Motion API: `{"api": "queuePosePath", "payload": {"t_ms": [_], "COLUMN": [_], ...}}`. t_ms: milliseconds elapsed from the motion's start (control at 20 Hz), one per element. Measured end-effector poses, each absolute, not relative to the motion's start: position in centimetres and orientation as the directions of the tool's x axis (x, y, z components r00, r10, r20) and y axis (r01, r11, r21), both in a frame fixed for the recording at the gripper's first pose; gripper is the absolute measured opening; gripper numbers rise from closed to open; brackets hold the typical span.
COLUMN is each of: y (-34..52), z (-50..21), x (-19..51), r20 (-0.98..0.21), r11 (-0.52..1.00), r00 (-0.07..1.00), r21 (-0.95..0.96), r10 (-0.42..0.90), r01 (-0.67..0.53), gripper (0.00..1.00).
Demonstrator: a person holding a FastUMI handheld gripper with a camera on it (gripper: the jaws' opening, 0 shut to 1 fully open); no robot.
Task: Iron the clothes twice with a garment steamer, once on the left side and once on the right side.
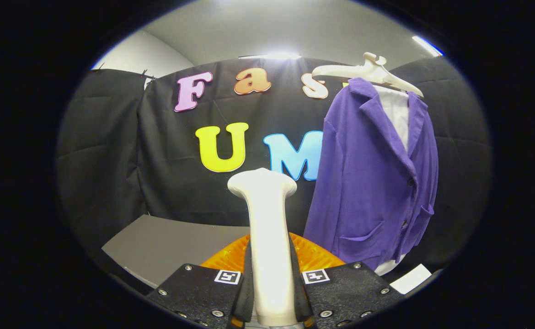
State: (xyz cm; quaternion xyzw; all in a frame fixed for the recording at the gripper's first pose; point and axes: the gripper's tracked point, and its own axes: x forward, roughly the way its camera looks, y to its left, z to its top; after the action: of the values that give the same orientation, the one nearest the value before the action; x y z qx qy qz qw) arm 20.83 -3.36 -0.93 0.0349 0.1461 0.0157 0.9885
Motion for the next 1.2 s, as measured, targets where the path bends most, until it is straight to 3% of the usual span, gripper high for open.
{"api": "queuePosePath", "payload": {"t_ms": [400, 1200], "y": [-8.8, -20.7], "z": [1.9, 7.1], "x": [16.9, 19.0], "r20": [-0.24, -0.173], "r11": [0.997, 0.952], "r00": [0.971, 0.945], "r21": [0.067, 0.08], "r10": [-0.017, -0.279], "r01": [0.034, 0.295], "gripper": [0.35, 0.35]}}
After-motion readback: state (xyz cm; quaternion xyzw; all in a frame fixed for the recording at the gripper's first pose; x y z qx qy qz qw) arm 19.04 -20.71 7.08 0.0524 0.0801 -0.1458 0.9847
